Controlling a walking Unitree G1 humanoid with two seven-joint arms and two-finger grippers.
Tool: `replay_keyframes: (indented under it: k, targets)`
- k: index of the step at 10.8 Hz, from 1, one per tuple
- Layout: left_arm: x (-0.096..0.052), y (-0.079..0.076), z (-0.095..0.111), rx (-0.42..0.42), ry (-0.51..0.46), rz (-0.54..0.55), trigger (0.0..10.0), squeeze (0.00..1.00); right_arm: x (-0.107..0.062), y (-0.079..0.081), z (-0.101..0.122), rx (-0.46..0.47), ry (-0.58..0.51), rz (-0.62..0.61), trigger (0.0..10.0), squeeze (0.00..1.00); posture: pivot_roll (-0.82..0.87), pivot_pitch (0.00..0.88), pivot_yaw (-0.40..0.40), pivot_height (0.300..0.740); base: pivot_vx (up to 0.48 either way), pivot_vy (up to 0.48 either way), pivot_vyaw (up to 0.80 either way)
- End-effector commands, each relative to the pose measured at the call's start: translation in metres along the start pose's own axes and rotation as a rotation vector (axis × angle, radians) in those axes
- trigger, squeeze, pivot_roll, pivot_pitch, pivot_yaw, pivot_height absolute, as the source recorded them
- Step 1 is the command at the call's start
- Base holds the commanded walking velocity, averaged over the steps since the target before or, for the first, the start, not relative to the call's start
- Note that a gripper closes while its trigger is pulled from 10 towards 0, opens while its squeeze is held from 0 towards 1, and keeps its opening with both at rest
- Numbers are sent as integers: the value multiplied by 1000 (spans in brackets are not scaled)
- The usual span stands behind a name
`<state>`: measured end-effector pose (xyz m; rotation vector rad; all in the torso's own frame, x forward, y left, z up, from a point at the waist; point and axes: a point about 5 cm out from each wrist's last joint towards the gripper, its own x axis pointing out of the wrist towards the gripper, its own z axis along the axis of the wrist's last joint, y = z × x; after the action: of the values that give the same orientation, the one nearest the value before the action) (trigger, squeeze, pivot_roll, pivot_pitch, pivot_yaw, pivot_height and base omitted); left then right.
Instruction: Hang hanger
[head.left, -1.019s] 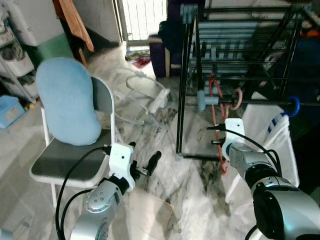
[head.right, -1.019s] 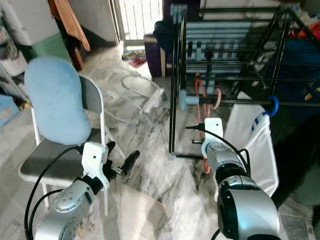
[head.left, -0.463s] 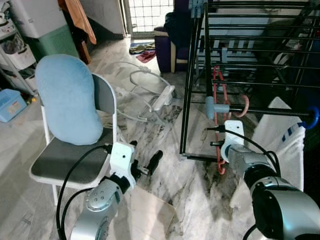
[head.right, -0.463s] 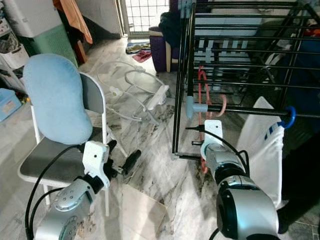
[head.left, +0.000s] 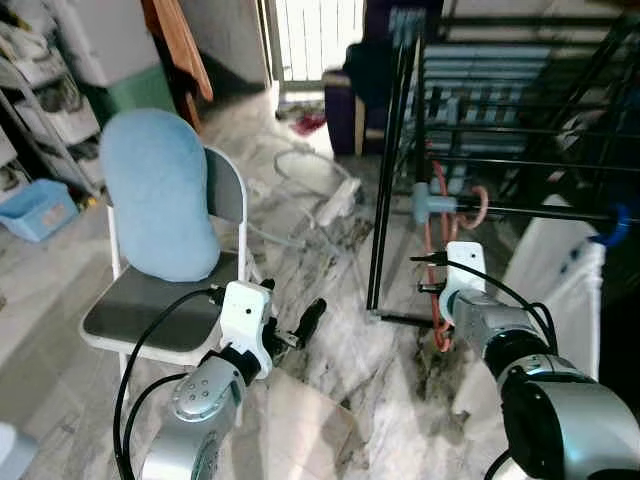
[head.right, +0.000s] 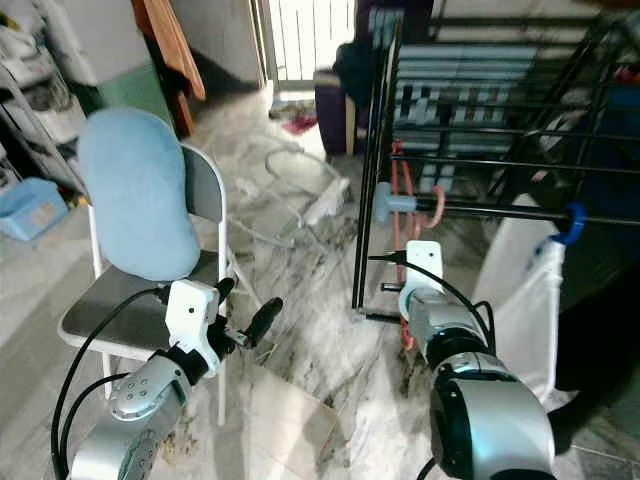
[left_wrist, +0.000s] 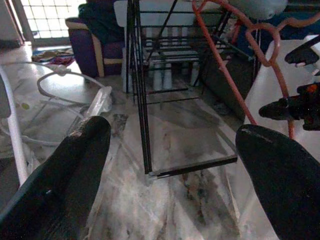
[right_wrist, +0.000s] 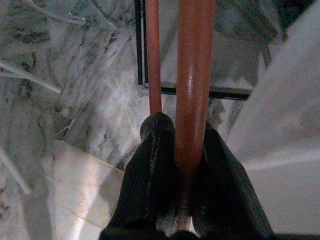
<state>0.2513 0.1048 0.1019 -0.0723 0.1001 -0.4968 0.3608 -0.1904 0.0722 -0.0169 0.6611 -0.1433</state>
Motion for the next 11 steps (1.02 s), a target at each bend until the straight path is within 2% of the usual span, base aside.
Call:
replay_keyframes:
  k: [1, 2, 4, 6, 7, 11]
  targets:
    - [0, 4, -1, -3, 9, 17, 10000, 0, -2, -2, 17, 18, -21, -7, 10000, 0, 15, 0, 49, 740, 0, 0, 0]
    - [0, 5, 0, -2, 9, 17, 10000, 0, -4, -4, 25, 10, -20, -15, 10000, 0, 16, 0, 50, 740, 0, 0, 0]
    - [0, 5, 0, 2, 12, 15, 10000, 0, -6, -4, 35, 58, -1, -10, 10000, 0, 23, 0, 56, 740, 0, 0, 0]
    - [-2, 5, 0, 4, 23, 10, 10000, 0, -7, 3, 43, 21, -14, -4, 10000, 0, 27, 5, 60, 740, 0, 0, 0]
    - [-2, 5, -1, 5, 28, 7, 10000, 0, -7, 7, 39, -14, 3, -6, 10000, 0, 27, 5, 60, 740, 0, 0, 0]
    - [-7, 4, -2, 8, 45, 2, 10000, 0, -3, 6, 8, -12, 99, -30, 10000, 0, 45, 11, 53, 740, 0, 0, 0]
